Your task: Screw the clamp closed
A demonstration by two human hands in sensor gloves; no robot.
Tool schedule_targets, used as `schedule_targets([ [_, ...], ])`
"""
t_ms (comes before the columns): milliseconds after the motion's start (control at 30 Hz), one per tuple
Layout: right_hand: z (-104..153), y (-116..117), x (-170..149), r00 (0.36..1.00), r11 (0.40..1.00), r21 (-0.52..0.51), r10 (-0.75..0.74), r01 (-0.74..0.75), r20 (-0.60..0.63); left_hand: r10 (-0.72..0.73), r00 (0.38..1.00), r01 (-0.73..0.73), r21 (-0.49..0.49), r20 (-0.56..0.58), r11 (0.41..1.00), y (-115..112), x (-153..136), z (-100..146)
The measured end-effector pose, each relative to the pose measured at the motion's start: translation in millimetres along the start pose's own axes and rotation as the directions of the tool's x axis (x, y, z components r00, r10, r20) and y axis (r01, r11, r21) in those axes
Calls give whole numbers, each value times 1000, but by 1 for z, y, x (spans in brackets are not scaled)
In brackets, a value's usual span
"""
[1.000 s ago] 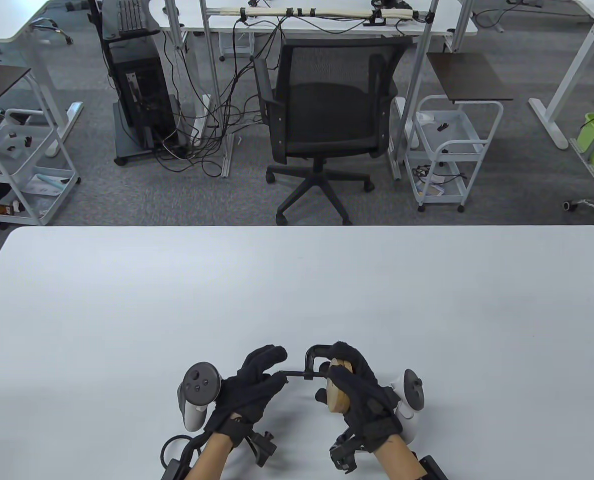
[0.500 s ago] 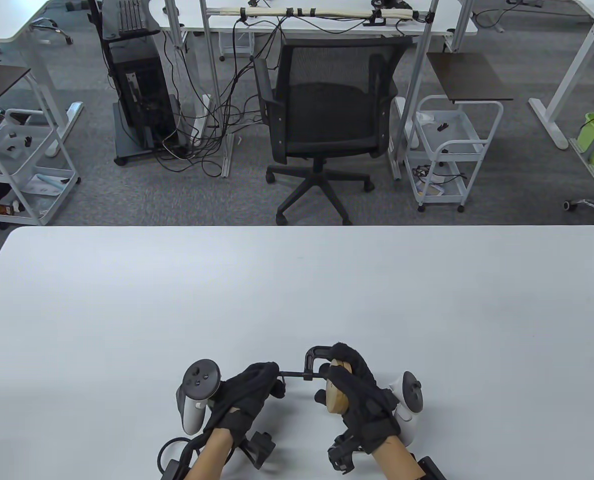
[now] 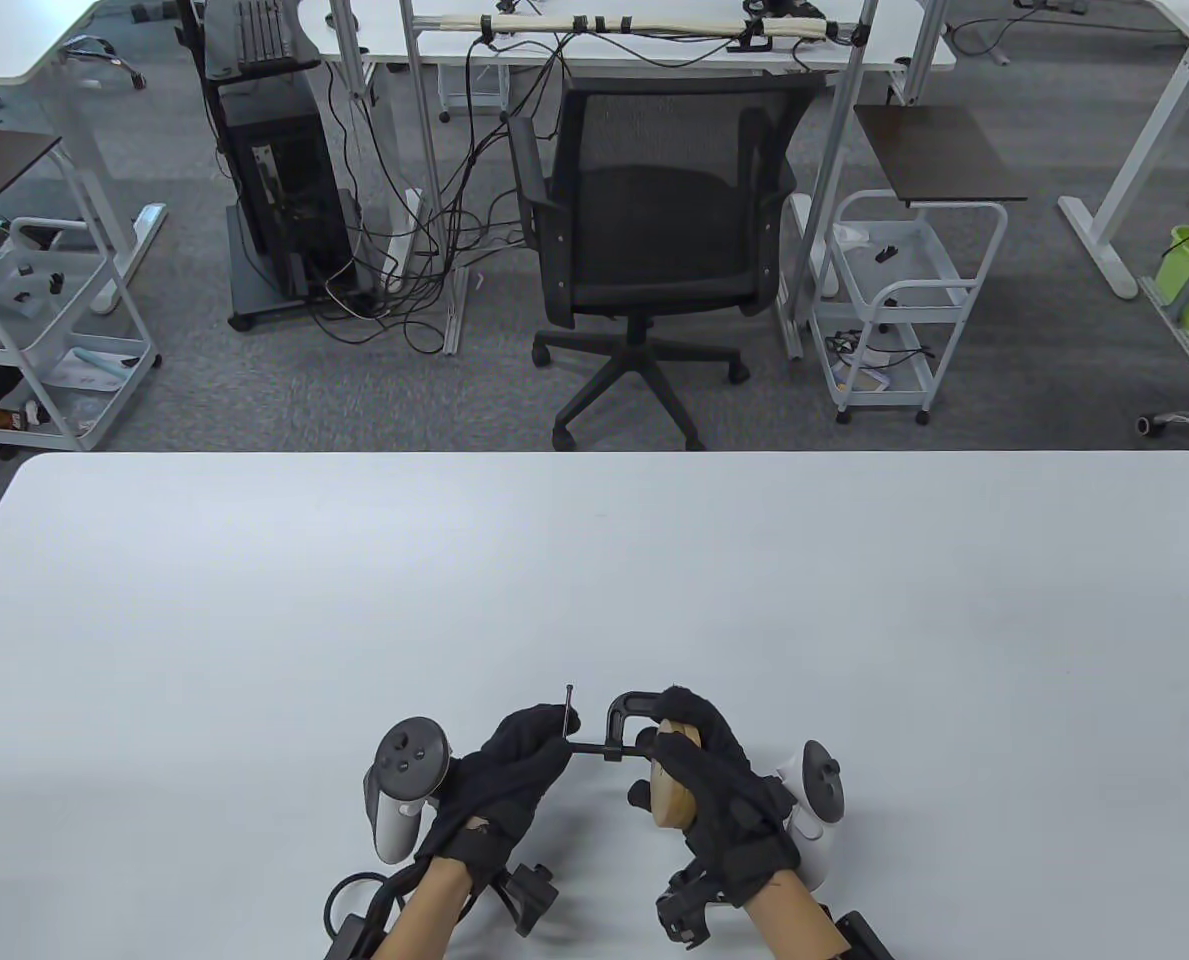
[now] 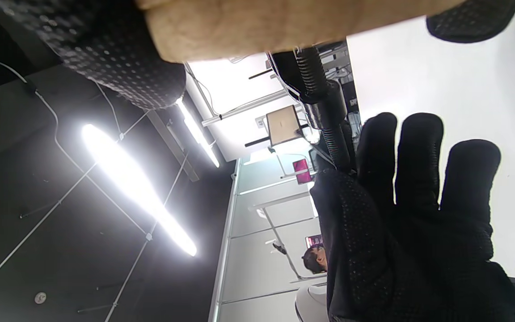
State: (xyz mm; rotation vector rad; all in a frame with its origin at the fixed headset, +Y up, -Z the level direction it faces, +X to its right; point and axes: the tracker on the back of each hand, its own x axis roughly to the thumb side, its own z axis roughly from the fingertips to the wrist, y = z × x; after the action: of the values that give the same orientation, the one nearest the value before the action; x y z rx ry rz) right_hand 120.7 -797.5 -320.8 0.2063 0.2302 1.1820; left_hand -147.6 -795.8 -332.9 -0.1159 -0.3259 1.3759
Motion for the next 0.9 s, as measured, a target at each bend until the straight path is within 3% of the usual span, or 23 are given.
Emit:
schedule_targets([
  [167, 0, 0, 0, 1000, 1000, 9, -7, 7, 1, -38, 996, 34, 48, 85, 998, 2, 7, 2],
  [467, 0, 0, 0, 1000, 1000, -13, -13, 13, 10, -33, 997, 30, 47, 72, 998, 2, 7, 3],
  [600, 0, -3, 1, 1000, 999, -29, -13, 14, 17, -22, 999, 20, 49, 34, 999, 2, 4, 4],
  [767, 1, -4, 2, 999, 999, -43, -24, 25, 23, -96, 993, 106, 156, -74, 982, 6, 1, 8],
  [900, 0, -4, 1, 1000, 999, -26, -19, 19, 24, -33, 990, 40, 51, -137, 998, 4, -5, 7],
])
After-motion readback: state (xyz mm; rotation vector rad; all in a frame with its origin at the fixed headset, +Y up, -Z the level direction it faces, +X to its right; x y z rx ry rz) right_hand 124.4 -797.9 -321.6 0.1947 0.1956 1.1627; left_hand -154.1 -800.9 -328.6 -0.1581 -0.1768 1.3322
